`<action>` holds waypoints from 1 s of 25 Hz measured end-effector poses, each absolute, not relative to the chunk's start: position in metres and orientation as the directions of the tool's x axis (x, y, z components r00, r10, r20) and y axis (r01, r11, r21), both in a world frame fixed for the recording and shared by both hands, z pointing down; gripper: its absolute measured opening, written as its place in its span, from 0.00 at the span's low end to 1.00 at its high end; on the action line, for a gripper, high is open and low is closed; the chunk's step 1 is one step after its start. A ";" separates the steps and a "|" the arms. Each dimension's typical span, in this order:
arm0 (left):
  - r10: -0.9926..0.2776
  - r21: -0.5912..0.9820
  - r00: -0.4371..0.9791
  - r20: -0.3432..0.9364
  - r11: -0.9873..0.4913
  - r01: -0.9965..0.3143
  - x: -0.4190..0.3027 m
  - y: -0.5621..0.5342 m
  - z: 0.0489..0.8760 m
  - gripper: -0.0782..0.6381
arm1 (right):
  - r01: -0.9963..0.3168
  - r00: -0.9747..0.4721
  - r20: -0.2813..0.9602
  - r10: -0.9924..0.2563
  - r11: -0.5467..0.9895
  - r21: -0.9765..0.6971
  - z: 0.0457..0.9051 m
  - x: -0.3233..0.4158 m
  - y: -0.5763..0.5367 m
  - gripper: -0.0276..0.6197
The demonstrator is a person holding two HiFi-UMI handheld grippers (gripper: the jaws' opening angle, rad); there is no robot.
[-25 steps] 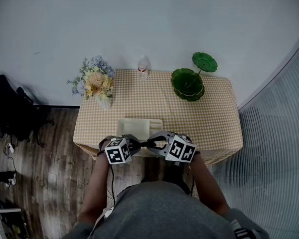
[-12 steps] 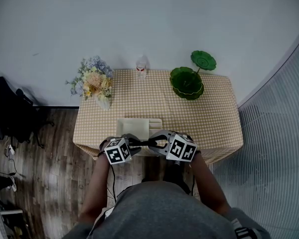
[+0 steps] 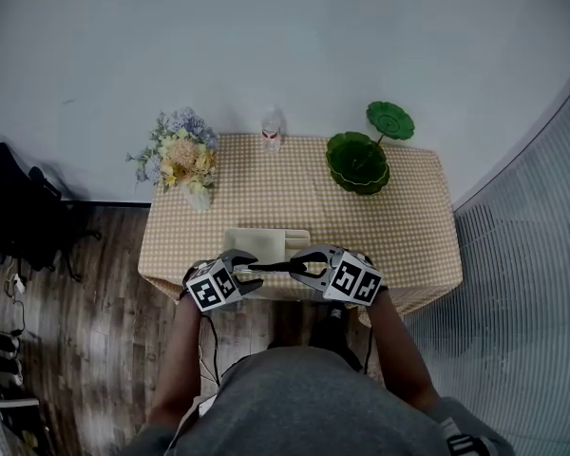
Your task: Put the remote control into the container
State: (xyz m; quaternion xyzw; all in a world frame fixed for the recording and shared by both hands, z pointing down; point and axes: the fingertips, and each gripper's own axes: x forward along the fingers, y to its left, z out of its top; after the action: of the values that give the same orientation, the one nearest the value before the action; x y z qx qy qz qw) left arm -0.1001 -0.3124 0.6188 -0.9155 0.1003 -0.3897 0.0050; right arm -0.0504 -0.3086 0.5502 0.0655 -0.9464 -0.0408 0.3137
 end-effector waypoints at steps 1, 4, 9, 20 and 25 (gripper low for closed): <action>-0.198 -0.088 0.679 0.707 -0.977 -0.193 -0.103 -0.314 0.618 0.40 | -0.103 -0.790 0.593 -0.154 0.987 0.119 0.550 -0.048 -0.311 0.19; -0.237 -0.092 0.701 0.672 -0.967 -0.239 -0.111 -0.322 0.613 0.40 | -0.128 -0.781 0.599 -0.176 0.984 0.123 0.551 -0.039 -0.319 0.19; -0.308 -0.085 0.711 0.632 -0.940 -0.331 -0.127 -0.334 0.600 0.39 | -0.173 -0.769 0.602 -0.213 0.977 0.124 0.554 -0.026 -0.332 0.19; -0.411 0.025 0.803 0.432 -0.884 -0.466 -0.130 -0.341 0.573 0.11 | -0.201 -0.729 0.635 -0.258 0.966 0.162 0.554 -0.011 -0.350 0.19; -0.425 0.037 0.801 0.422 -0.875 -0.484 -0.127 -0.344 0.572 0.11 | -0.202 -0.702 0.654 -0.282 0.959 0.197 0.550 -0.002 -0.366 0.19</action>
State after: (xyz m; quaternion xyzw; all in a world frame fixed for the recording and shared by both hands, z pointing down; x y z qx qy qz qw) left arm -0.1271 -0.3441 0.5725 -0.9462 0.2400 -0.2049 -0.0714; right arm -0.0019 -0.3662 0.5505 0.1312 -0.9209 -0.0553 0.3630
